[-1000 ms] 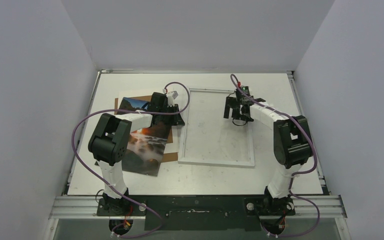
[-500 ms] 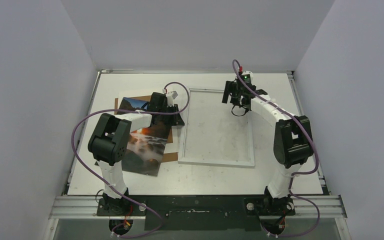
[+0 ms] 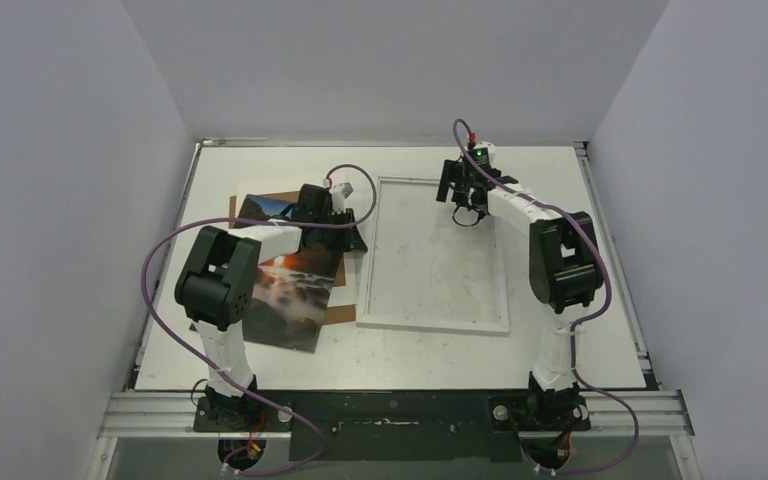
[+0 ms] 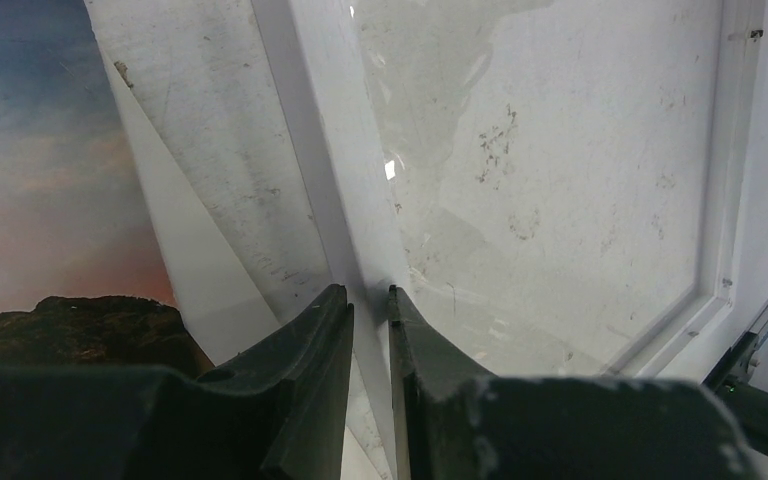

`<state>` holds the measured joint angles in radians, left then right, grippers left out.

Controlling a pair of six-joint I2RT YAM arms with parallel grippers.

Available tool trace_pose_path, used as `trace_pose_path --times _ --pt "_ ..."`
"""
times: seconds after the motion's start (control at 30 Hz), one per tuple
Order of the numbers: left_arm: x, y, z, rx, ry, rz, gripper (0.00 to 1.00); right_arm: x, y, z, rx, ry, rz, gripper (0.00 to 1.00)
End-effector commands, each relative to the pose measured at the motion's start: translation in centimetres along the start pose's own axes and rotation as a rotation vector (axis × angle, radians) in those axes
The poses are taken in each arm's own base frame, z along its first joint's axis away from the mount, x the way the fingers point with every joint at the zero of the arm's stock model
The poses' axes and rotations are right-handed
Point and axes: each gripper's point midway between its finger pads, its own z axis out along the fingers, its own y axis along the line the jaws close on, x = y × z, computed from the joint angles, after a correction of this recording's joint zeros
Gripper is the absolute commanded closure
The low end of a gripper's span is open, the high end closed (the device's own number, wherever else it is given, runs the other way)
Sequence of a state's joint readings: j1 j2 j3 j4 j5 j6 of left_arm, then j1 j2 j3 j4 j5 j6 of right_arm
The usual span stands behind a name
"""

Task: Put the photo into the frame

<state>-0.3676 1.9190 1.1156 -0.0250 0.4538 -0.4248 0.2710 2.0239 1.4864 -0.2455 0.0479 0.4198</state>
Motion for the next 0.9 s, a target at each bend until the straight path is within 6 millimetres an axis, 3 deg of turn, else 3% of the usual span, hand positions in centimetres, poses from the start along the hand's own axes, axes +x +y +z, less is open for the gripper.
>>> trace_pose_path --times 0.0,0.1,0.2,0.33,0.4,0.53,0.67,0.87 --pt "-1.2 -0.3 -0.9 0.003 -0.013 0.017 0.82 -2.6 1.1 0.3 -0.018 -0.075 0.02 0.1" --pt "-1.5 -0.5 -1.2 0.01 -0.016 0.015 0.82 -2.1 1.3 0.4 -0.024 -0.065 0.015 0.1" --pt "-1.8 -0.8 -1.7 0.018 -0.022 0.011 0.81 -1.9 1.7 -0.7 -0.028 -0.072 0.008 0.1" --pt "-2.1 -1.2 -2.7 0.032 -0.026 0.005 0.79 -1.7 2.2 -4.3 -0.039 -0.102 0.003 0.1" --pt "-2.1 -1.3 -3.3 0.037 -0.027 0.006 0.79 -0.5 2.4 -6.4 -0.043 -0.1 0.0 0.1" --pt "-1.6 -1.2 -4.3 0.035 -0.018 0.018 0.79 2.9 1.6 -10.9 -0.046 -0.072 0.023 0.1" --pt "-1.4 -0.7 -4.8 0.025 -0.011 0.029 0.79 7.8 0.3 -14.4 -0.044 -0.001 0.041 0.07" --pt "-1.3 -0.6 -5.1 0.021 -0.01 0.028 0.79 15.0 -2.7 -17.0 0.006 0.127 0.094 0.02"
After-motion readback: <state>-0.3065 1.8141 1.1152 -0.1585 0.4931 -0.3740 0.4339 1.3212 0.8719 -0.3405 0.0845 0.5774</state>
